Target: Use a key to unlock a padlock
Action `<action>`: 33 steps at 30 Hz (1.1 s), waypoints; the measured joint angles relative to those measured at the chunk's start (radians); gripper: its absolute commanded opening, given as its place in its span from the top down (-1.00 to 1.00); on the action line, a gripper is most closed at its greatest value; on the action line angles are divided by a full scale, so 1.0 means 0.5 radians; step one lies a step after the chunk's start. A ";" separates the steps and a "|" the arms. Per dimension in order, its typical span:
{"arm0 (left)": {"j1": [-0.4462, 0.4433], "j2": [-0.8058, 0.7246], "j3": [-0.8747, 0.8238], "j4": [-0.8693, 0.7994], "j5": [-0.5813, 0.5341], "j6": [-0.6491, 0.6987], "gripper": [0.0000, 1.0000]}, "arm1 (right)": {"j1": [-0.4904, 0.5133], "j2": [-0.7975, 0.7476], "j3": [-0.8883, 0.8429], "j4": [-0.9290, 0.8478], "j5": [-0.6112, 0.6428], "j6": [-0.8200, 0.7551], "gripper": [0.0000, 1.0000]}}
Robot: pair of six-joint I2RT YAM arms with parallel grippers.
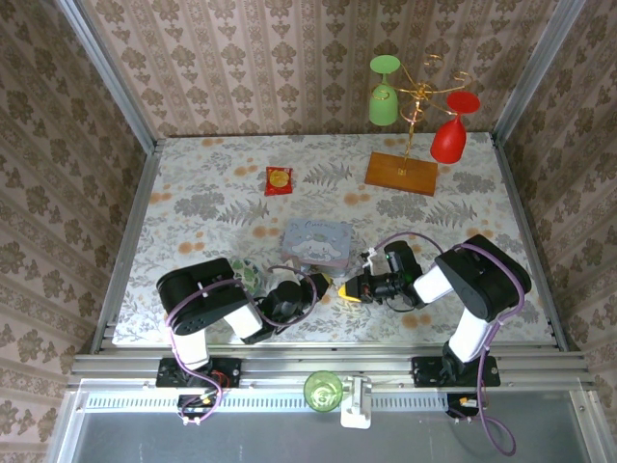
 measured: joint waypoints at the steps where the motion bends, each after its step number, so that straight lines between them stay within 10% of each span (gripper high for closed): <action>1: 0.000 0.000 0.000 0.001 0.001 0.000 1.00 | 0.001 0.000 0.001 -0.005 -0.001 -0.002 1.00; 33: -0.005 0.065 0.068 0.016 0.016 0.000 1.00 | -0.091 0.022 0.042 -0.089 -0.093 -0.038 1.00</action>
